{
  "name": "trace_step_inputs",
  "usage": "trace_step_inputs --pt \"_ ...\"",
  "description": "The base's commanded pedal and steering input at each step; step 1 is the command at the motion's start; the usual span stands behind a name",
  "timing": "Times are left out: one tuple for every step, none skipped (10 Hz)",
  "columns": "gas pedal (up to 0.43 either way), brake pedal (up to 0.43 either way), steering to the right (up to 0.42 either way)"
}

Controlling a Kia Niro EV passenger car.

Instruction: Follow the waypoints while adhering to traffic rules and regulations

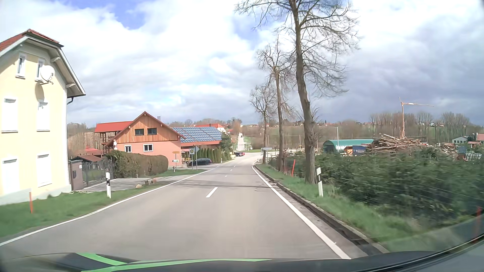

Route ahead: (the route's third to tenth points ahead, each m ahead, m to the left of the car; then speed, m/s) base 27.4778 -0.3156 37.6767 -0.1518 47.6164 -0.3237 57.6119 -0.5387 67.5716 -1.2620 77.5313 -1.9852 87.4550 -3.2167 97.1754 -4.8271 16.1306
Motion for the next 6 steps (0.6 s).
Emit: trace_step_inputs --pt "0.0 0.122 -0.004" --pt "0.0 0.122 -0.004" --pt "0.0 0.122 -0.004" --pt "0.0 0.122 -0.003" --pt "0.0 0.122 -0.003" --pt "0.0 0.122 -0.003"
